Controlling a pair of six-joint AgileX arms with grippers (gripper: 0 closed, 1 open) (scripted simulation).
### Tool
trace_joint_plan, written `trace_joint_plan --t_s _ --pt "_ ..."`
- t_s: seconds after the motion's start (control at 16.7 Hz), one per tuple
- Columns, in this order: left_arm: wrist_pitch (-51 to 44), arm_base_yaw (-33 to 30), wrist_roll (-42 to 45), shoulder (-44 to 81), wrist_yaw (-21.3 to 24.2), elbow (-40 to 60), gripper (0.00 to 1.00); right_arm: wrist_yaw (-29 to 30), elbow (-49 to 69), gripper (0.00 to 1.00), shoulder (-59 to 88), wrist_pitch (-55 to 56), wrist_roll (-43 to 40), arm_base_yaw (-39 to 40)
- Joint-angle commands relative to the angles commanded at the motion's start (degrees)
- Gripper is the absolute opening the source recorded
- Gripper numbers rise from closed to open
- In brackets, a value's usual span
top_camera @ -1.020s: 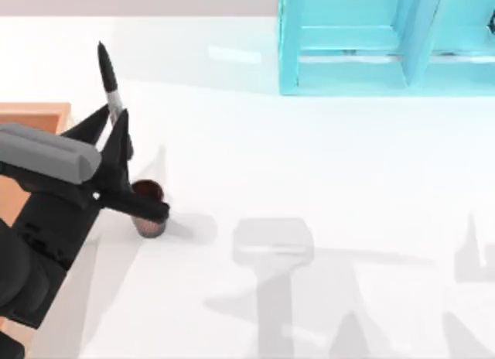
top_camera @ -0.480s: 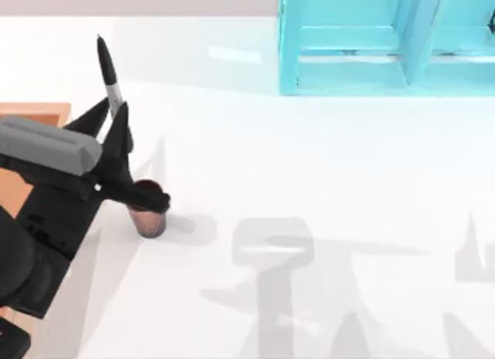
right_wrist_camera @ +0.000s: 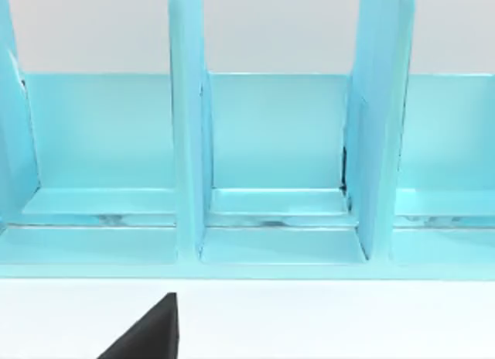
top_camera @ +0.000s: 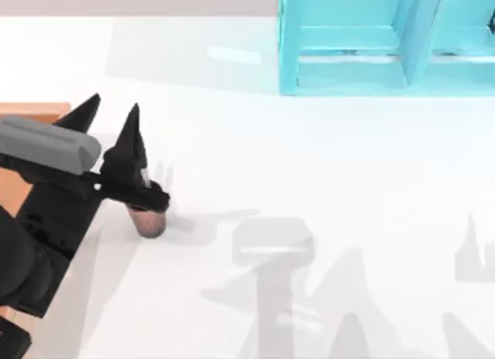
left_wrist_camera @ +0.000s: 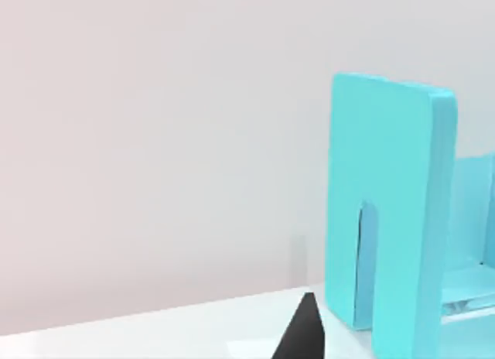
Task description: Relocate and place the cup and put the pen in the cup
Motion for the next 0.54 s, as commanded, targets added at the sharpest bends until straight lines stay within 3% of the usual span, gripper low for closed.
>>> trace_joint_plan --t_s 0.18,0.54 --pt "0.00 0.00 0.00 0.00 0.00 0.00 0.98 0.00 0.00 1.00 0.00 0.00 0.00 0.00" --pt "0.00 0.00 0.00 0.00 0.00 0.00 1.00 0.00 0.00 1.00 0.00 0.00 0.00 0.00"
